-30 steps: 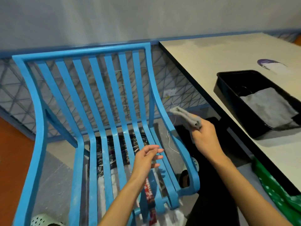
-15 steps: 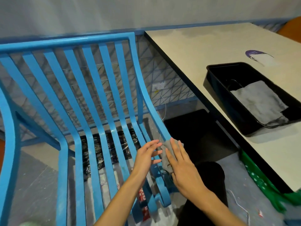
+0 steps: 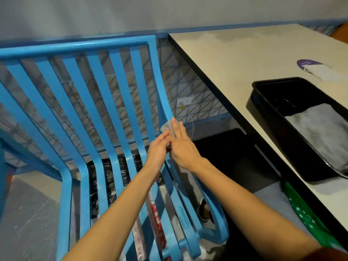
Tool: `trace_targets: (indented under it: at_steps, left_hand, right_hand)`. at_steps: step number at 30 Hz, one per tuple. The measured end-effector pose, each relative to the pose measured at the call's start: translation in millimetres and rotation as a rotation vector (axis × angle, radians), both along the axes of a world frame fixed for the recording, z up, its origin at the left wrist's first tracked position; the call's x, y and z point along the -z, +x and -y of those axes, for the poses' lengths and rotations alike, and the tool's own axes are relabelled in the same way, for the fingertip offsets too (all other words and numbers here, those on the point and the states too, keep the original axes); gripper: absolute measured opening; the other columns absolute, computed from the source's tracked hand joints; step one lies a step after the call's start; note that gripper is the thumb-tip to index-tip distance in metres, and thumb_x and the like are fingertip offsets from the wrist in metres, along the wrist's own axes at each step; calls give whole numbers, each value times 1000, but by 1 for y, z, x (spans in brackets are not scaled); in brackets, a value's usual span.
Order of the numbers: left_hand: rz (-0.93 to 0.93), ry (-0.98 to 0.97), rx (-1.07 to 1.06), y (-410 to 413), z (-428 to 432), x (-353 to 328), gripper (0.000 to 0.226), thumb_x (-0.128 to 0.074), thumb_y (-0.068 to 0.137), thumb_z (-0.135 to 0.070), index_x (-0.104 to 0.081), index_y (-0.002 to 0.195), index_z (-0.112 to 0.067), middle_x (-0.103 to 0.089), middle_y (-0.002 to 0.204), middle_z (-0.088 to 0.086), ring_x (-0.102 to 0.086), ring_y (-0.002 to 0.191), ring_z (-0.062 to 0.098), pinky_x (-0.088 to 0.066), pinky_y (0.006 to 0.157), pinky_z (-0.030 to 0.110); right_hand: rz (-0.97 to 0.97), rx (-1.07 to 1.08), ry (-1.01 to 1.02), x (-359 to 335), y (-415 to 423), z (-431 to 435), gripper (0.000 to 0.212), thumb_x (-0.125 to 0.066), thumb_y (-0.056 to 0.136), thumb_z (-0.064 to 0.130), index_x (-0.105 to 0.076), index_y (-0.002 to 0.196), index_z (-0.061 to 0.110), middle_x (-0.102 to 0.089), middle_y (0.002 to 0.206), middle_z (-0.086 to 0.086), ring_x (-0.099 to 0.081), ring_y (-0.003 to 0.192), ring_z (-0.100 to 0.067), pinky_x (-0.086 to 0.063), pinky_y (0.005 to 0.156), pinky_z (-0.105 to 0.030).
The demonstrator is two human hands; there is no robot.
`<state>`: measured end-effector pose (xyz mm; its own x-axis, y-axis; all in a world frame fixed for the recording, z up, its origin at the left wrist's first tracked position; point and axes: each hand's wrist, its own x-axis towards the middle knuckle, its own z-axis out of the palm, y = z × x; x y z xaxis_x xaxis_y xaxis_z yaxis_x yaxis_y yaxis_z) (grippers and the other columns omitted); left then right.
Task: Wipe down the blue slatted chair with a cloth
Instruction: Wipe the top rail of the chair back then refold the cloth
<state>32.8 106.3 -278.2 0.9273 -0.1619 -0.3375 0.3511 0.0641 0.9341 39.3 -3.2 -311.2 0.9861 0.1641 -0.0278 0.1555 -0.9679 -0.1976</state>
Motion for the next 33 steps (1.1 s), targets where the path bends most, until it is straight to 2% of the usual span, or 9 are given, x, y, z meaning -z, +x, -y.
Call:
trace_targets:
  at_steps: [3,10,13,15,19,22,26,30,33]
  left_hand:
    - [41,32,24,23,-3,-7,41,-46,100,-14,-49,140,-14,-48,144,2,-47,130,14,-40,108,34]
    - [46,58,82,12,-11,0,42,-42,102,-12,-43,144,-14,-53,135,-1,-55,99,1,-50,82,15]
    - [25,63,104,-8,-8,12,42,-43,102,-15,-43,144,-17,-49,143,0,-50,122,9,-43,104,29]
    - [3,61,106,-25,-6,18,40,-43,101,-12,-48,141,-16,-52,141,2,-50,127,15,-41,109,37]
    - [-70,45,72,-59,-13,27,24,-50,98,-9,-69,111,-17,-69,113,4,-63,99,16,-53,80,29]
    - [-159,20,65,-77,-14,32,18,-55,95,-9,-67,108,-9,-73,102,8,-65,78,15,-53,67,27]
    - [-153,25,102,-90,-5,31,18,-53,96,-10,-66,109,-10,-72,105,9,-68,77,16,-53,65,26]
    - [-132,31,116,-90,4,29,18,-55,96,-15,-66,111,-14,-71,108,7,-65,77,17,-53,71,32]
    - [-134,22,109,-84,3,30,20,-54,96,-18,-65,114,-17,-72,108,2,-66,81,17,-54,74,33]
  right_hand:
    - [36,-3,15,-1,26,-5,75,-48,93,7,-5,154,6,27,157,-15,20,145,-37,-12,121,-47]
    - [7,-6,69,-3,11,-4,72,-45,95,3,-4,154,7,24,158,-11,19,146,-35,-13,121,-44]
    - [-22,-4,98,-3,-16,0,72,-43,95,1,-2,154,8,22,159,-10,18,147,-33,-14,121,-42]
    - [-28,-2,121,-3,-38,3,73,-42,95,0,-1,155,11,21,160,-7,18,147,-31,-13,122,-41]
    - [-45,1,121,-1,-94,13,76,-43,93,-1,-3,155,16,26,158,-1,20,147,-25,-25,118,-34]
    - [-26,2,82,6,-139,21,75,-46,94,5,-4,155,17,26,159,0,20,147,-23,-29,117,-37]
    - [73,19,244,18,-192,28,73,-46,94,3,-11,155,22,8,163,3,6,150,-22,-20,120,-45]
    - [80,120,533,15,-208,31,65,-41,97,13,-20,151,42,-4,160,20,-10,148,-7,-29,118,-41]
    - [70,150,546,11,-198,29,58,-43,98,16,-29,148,41,-4,159,24,-20,145,-5,-32,116,-39]
